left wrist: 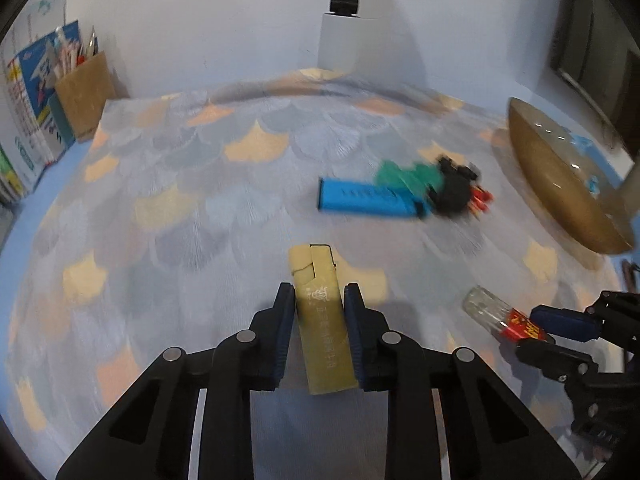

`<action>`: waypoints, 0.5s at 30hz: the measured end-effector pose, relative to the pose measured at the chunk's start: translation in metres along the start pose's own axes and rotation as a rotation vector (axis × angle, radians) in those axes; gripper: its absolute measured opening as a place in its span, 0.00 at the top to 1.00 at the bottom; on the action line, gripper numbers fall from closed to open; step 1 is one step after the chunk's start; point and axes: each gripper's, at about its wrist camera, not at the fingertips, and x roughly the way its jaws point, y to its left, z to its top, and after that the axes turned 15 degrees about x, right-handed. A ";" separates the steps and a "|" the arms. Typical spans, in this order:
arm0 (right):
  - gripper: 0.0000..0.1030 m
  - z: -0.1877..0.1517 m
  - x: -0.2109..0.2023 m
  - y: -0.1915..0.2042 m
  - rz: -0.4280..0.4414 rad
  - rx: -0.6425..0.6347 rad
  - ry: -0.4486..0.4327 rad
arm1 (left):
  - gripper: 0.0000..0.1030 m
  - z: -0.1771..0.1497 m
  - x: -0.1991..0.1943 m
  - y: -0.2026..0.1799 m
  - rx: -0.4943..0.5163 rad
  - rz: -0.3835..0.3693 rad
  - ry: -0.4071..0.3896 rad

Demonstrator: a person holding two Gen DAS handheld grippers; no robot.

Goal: Organize rigid objects
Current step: 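Grasp the yellow lighter with left gripper while right grasps the red lighter, then lift the yellow lighter and red lighter off the table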

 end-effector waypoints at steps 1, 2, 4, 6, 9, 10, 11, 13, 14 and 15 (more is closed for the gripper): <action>0.77 -0.008 -0.007 -0.002 -0.006 0.007 -0.005 | 0.78 -0.004 -0.002 0.000 -0.003 -0.012 -0.004; 0.77 -0.016 -0.014 -0.004 -0.014 0.010 -0.014 | 0.78 -0.009 -0.005 -0.002 -0.008 -0.027 -0.012; 0.77 -0.027 -0.022 -0.006 -0.023 0.015 -0.026 | 0.78 -0.018 -0.008 -0.004 -0.013 -0.050 -0.020; 0.77 -0.033 -0.024 -0.007 -0.024 0.027 -0.023 | 0.78 -0.023 -0.009 -0.006 -0.012 -0.044 -0.031; 0.77 -0.039 -0.018 -0.007 -0.035 0.032 -0.009 | 0.78 -0.025 -0.011 -0.006 -0.013 -0.048 -0.040; 0.76 -0.041 -0.015 -0.007 -0.037 0.037 0.000 | 0.78 -0.025 -0.011 -0.005 -0.014 -0.053 -0.046; 0.76 -0.042 -0.015 -0.006 -0.035 0.034 -0.012 | 0.78 -0.026 -0.011 -0.004 -0.017 -0.057 -0.050; 0.76 -0.043 -0.014 -0.008 -0.028 0.038 -0.016 | 0.78 -0.026 -0.011 -0.003 -0.021 -0.062 -0.055; 0.76 -0.042 -0.013 -0.008 -0.028 0.037 -0.021 | 0.75 -0.027 -0.012 -0.004 -0.020 -0.062 -0.056; 0.76 -0.042 -0.013 -0.007 -0.028 0.038 -0.026 | 0.70 -0.027 -0.012 -0.006 -0.015 -0.065 -0.058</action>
